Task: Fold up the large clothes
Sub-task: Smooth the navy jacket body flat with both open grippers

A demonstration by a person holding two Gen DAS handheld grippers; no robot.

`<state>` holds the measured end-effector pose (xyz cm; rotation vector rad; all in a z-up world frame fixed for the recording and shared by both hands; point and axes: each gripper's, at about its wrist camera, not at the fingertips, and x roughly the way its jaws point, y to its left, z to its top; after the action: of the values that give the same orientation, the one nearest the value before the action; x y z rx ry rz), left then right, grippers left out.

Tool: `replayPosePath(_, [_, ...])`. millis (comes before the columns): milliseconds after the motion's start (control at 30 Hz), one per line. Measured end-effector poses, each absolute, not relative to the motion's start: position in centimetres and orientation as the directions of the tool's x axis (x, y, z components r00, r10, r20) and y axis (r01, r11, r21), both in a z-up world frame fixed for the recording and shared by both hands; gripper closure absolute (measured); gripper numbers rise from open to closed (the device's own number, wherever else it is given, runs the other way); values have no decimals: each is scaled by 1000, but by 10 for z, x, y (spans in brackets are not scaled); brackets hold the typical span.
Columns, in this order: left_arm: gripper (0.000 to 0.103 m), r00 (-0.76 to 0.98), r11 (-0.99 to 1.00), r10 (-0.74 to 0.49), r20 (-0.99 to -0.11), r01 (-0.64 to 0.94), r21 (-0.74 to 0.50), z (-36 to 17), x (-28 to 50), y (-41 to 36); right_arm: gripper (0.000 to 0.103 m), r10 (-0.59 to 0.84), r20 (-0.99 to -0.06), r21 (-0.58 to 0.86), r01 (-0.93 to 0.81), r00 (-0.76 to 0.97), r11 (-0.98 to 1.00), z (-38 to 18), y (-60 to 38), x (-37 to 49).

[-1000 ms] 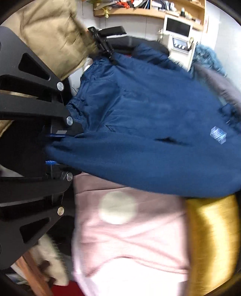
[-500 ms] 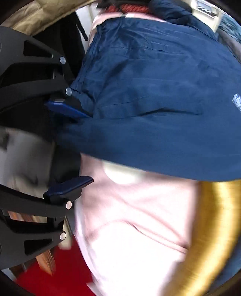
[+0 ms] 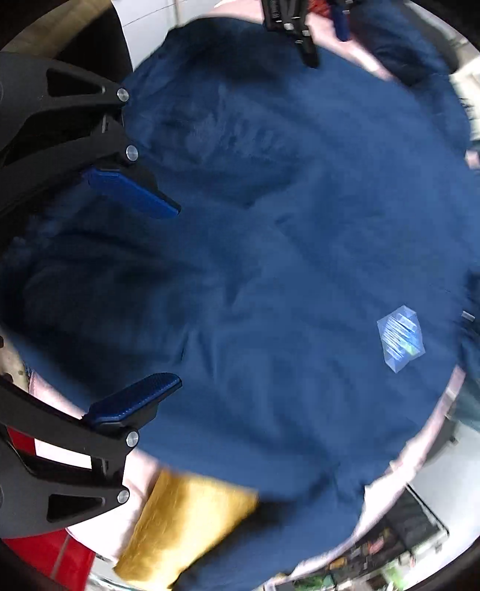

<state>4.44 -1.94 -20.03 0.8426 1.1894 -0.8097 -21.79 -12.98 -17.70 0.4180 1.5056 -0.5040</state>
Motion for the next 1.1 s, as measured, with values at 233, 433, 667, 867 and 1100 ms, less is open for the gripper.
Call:
replayPosePath(233, [5, 168, 508, 7, -986, 848, 148, -252, 45, -31, 6, -98, -987, -155, 552, -130, 819, -233, -128, -213])
replayPosePath(433, [5, 92, 558, 10, -996, 826, 82, -264, 61, -31, 5, 4, -990, -81, 604, -138, 793, -246, -148, -214])
replayPosePath(667, [4, 115, 561, 42, -992, 819, 119, -266, 61, -38, 4, 1, -995, -59, 601, -98, 797, -242, -158, -226])
replayPosePath(867, [5, 117, 571, 77, -990, 809, 140, -256, 55, -42, 5, 22, -999, 1, 653, -23, 757, -211, -166, -237])
replayPosePath(1100, [6, 146, 599, 54, -988, 787, 149, -228, 44, -46, 5, -95, -979, 93, 804, 182, 588, -131, -242, -289])
